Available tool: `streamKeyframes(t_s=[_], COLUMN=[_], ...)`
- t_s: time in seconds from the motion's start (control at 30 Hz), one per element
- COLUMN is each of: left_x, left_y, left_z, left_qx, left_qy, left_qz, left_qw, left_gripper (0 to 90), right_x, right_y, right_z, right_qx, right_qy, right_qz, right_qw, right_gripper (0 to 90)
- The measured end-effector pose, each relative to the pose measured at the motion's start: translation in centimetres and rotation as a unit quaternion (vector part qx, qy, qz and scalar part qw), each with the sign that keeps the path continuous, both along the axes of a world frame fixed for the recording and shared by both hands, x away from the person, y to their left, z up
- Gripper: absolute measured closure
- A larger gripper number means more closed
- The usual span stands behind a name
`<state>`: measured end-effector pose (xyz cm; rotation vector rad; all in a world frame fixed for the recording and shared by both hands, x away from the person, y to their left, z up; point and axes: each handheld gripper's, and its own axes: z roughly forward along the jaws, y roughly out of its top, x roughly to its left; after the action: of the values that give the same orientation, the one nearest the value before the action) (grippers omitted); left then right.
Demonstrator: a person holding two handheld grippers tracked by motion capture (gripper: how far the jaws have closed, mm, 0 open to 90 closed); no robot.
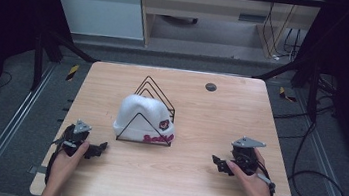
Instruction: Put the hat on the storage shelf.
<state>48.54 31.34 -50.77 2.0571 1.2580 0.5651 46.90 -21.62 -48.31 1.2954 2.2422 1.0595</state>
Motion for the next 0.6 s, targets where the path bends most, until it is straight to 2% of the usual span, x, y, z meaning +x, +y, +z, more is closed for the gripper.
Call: streamKeyframes(t_s=[0.17,0.33,0.43,0.6], left_x=[0.0,0.0,0.0,0.0], left_y=[0.0,0.0,0.0,-0.1], left_z=[0.0,0.0,0.0,0.0], left_qx=[-0.001,-0.001,-0.001,-0.001], left_qy=[0.001,0.001,0.001,0.001], left_qz=[0.000,0.000,0.000,-0.001], left_qw=[1.0000,1.0000,1.0000,1.0000], left_gripper=[2.1,1.9,1.8,1.6], right_x=[0.0,0.3,0.4,0.5], right_y=[0.0,-0.1,-0.3,-0.3], right_z=[-1.7,-2.4,-2.5,-2.7], right_qx=[-0.010,-0.013,-0.010,-0.019], right_qy=[0.006,0.014,0.008,-0.003], right_qz=[-0.019,-0.036,-0.043,-0.053], right_qw=[0.9997,0.9992,0.9990,0.9984], right_gripper=[9.0,8.8,8.8,8.6])
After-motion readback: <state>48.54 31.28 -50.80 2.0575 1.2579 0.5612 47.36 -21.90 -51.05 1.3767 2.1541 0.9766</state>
